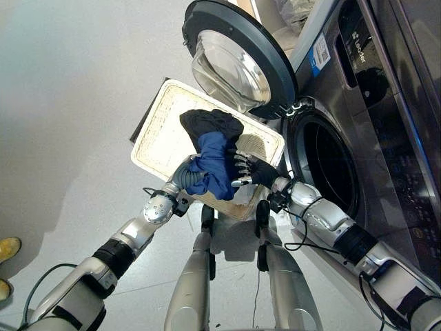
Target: Put the clothes into the washing machine.
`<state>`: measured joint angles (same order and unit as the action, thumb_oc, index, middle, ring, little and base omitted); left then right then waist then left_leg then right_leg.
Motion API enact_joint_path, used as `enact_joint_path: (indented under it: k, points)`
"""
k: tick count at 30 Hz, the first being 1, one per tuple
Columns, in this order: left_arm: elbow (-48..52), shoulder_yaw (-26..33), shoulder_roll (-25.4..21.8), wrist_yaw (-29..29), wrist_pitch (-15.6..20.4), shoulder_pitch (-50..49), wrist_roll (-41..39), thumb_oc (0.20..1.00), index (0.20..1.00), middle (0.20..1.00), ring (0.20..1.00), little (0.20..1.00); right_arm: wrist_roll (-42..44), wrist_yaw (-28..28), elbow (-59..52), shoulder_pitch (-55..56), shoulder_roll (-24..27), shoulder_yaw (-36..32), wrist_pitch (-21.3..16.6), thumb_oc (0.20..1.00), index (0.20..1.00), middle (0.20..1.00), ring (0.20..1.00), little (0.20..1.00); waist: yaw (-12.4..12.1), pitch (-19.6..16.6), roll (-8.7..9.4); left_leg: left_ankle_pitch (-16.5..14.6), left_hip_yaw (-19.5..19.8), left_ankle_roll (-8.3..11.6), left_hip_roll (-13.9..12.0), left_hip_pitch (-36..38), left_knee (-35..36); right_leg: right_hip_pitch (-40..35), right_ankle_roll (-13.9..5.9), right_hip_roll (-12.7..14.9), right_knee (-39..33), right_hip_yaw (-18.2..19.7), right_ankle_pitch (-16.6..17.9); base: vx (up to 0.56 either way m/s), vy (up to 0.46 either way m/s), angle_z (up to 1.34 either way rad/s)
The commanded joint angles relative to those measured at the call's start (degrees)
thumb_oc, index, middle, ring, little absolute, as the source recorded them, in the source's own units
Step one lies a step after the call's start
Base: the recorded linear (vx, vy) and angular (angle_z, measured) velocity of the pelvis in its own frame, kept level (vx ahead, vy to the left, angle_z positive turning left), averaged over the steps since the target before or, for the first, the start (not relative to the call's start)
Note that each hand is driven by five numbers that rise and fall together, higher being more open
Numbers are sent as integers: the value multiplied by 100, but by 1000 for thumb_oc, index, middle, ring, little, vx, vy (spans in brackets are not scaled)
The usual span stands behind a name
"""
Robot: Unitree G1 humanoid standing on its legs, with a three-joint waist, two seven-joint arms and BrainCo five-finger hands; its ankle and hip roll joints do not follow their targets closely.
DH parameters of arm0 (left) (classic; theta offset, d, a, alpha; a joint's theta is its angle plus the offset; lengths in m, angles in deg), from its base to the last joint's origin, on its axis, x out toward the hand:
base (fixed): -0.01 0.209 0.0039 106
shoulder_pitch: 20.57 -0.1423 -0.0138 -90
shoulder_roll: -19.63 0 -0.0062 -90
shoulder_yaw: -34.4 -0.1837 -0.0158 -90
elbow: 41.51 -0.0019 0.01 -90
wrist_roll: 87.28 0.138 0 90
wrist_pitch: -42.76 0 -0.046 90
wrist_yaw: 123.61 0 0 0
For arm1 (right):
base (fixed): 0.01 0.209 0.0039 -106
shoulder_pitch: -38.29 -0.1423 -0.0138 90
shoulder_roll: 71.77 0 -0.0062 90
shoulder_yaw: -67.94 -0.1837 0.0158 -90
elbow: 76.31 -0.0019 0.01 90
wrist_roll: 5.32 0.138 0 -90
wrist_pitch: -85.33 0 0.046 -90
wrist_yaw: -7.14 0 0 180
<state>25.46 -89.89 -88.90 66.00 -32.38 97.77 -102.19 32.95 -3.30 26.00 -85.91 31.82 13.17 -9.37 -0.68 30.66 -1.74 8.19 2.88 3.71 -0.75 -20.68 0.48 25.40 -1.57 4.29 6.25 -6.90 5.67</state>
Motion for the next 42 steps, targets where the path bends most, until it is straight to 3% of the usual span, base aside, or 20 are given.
enact_joint_path:
  k: [1, 2, 8, 13, 19, 22, 23, 24, 26, 29, 34, 42]
  points:
    - [507, 279, 305, -35, 416, -57, -130, 200, 200, 200, 200, 200, 321, 141, -852, 62, -229, -171, -766, 1000, 1000, 1000, 1000, 1000, 168, -87, 69, -388, -383, -208, 508, -139, -464, -98, -263, -192, -25, 10, -126, 21, 34, 1]
    - [452, 383, 354, 67, 443, -212, 16, 200, 200, 200, 200, 200, 308, 467, -1075, 253, -269, -544, -1134, 1000, 1000, 1000, 1000, 1000, 218, -87, 70, -407, -401, -219, 500, -109, -450, -112, -271, -204, -26, 39, -131, 20, 36, 0]
    - [453, 550, 407, 330, 363, -394, 310, 200, 200, 200, 200, 200, -811, 1534, -1391, 643, -248, -1206, -1962, 1000, 1000, 1000, 1000, 1000, 345, -87, 61, -455, -470, -247, 475, -75, -433, -97, -274, -243, -15, 146, -139, 14, 34, -2]
    - [448, 642, 347, 350, 423, -376, 369, 200, 200, 200, 200, 200, -1462, 2169, -1214, 774, -164, -1517, -2141, 1000, 1000, 1000, 1000, 1000, 391, -87, 53, -497, -492, -248, 476, -56, -449, -101, -279, -241, -10, 180, -151, 11, 15, -8]
    - [535, 641, 264, 272, 434, -293, 406, 200, 200, 200, 200, 200, -1269, 2082, -808, 830, -129, -1470, -1837, 1000, 1000, 1000, 1000, 1000, 383, -87, 50, -504, -491, -246, 482, -50, -445, -121, -270, -235, -35, 172, -150, 1, 1, -1]
    - [577, 591, 206, 236, 498, -237, 475, 200, 200, 200, 200, 200, -1228, 1909, -525, 851, -129, -1332, -1496, 1000, 1000, 1000, 1000, 1000, 365, -87, 58, -495, -477, -235, 483, -68, -445, -117, -267, -229, -40, 146, -149, 2, -14, -2]
    - [618, 572, 169, 199, 545, -183, 524, 200, 200, 200, 200, 200, -1145, 1710, -347, 825, -104, -1219, -1114, 1000, 1000, 1000, 1000, 1000, 347, -87, 66, -489, -466, -229, 482, -83, -445, -106, -263, -225, -39, 130, -151, 0, 0, 0]
    - [638, 572, 157, 187, 545, -167, 536, 200, 200, 200, 200, 200, -1115, 1671, -312, 815, -98, -1191, -1100, 1000, 1000, 1000, 1000, 1000, 344, -87, 67, -489, -466, -229, 481, -86, -445, -103, -261, -225, -39, 127, -152, -1, -43, 0]
    - [746, 542, 86, 120, 586, -106, 626, 200, 200, 200, 200, 200, -997, 1377, -107, 803, -90, -1018, -677, 1000, 1000, 1000, 1000, 1000, 314, -87, 82, -490, -446, -218, 482, -89, -452, -114, -263, -216, -44, 90, -159, 0, -39, 1]
    - [922, 425, -78, -162, 624, 90, 675, 200, 200, 200, 200, 200, -970, 564, 64, 654, 152, -635, -330, 1000, 1000, 1000, 1000, 1000, 254, -87, 113, -457, -420, -211, 482, -117, -438, -114, -262, -207, -65, 12, -147, -1, -65, 2]
    - [1024, 187, -227, -728, 757, 383, 486, 200, 200, 200, 200, 200, -420, -196, 56, 349, 292, -292, 50, 1000, 1000, 1000, 1000, 1000, 204, -87, 145, -436, -397, -199, 482, -116, -440, -117, -271, -196, -56, -66, -134, 0, -48, 5]
    - [1104, 1, -305, -1196, 800, 538, 219, 200, 200, 200, 200, 200, 364, -852, -81, 216, 248, -55, 561, 1000, 1000, 1000, 1000, 1000, 194, -87, 151, -404, -415, -194, 477, -118, -412, -105, -277, -214, -80, -55, -104, -1, -4, 0]
